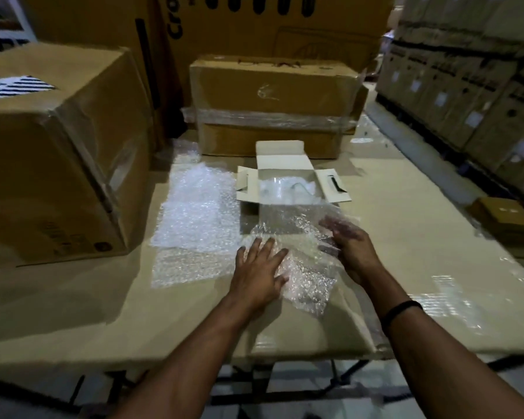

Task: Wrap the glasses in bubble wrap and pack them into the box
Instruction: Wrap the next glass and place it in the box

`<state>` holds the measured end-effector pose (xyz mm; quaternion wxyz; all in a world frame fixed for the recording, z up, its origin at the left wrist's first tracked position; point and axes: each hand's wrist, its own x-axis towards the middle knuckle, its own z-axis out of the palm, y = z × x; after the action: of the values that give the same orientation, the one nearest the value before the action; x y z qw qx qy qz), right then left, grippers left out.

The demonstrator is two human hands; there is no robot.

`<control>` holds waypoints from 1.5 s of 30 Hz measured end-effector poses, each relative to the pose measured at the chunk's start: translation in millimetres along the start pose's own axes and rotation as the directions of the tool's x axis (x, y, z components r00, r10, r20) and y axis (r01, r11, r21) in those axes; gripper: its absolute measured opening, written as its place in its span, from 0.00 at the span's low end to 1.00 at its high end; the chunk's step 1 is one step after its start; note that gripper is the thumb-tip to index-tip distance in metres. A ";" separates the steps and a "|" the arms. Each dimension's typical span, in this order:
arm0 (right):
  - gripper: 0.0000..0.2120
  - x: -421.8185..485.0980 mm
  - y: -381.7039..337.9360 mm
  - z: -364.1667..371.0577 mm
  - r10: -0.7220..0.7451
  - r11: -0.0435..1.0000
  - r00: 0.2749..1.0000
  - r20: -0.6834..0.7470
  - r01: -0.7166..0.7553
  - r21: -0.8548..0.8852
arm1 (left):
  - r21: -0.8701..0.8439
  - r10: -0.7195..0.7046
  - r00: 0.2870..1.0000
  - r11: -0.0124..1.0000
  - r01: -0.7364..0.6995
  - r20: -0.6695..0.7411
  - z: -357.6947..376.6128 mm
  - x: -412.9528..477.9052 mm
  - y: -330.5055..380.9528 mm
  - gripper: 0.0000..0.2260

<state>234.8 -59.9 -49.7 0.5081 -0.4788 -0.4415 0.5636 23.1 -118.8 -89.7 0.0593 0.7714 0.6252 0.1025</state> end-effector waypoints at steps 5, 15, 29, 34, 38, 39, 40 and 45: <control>0.21 3.4 -0.5 -42.7 -0.058 0.952 0.982 0.182 0.109 -0.287 | 0.058 -0.041 0.991 0.998 0.034 0.128 16.4 25.3 7.1 0.22; 0.29 18.8 13.7 -59.7 0.125 0.423 0.693 0.710 0.609 -0.670 | -0.602 -0.463 0.756 0.790 0.115 -0.463 3.0 45.0 7.5 0.16; 0.43 25.7 3.6 -44.9 0.155 0.063 0.844 0.514 0.511 -0.857 | 0.034 -0.080 0.996 0.996 0.082 -0.050 12.2 42.5 8.1 0.16; 0.35 25.3 10.6 -32.5 0.138 -0.021 0.969 0.205 0.209 -0.978 | 0.078 -0.094 0.991 0.992 0.101 -0.096 11.0 44.5 5.9 0.12; 0.24 36.1 -2.9 -28.9 0.242 0.063 0.967 0.074 0.061 -0.996 | 0.052 -0.115 0.986 0.991 0.122 -0.122 6.7 45.8 5.3 0.26; 0.20 36.4 -4.2 -25.9 0.249 0.077 0.965 0.078 0.061 -0.995 | 0.044 -0.106 0.987 0.993 0.112 -0.121 4.3 46.2 6.2 0.31; 0.16 36.8 -5.2 -23.6 0.217 0.092 0.971 0.098 0.079 -0.993 | 0.043 -0.090 0.989 0.995 0.096 -0.114 1.2 47.6 8.1 0.35; 0.10 38.5 -5.7 -22.2 -0.182 -0.003 0.926 0.332 0.337 -0.941 | 0.095 0.042 0.991 0.995 -0.030 -0.127 -10.9 64.6 9.6 0.29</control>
<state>256.6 -20.8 -50.9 0.1090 -0.5710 -0.8132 0.0281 42.4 -58.2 -71.6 -0.0191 0.7763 0.6178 0.1239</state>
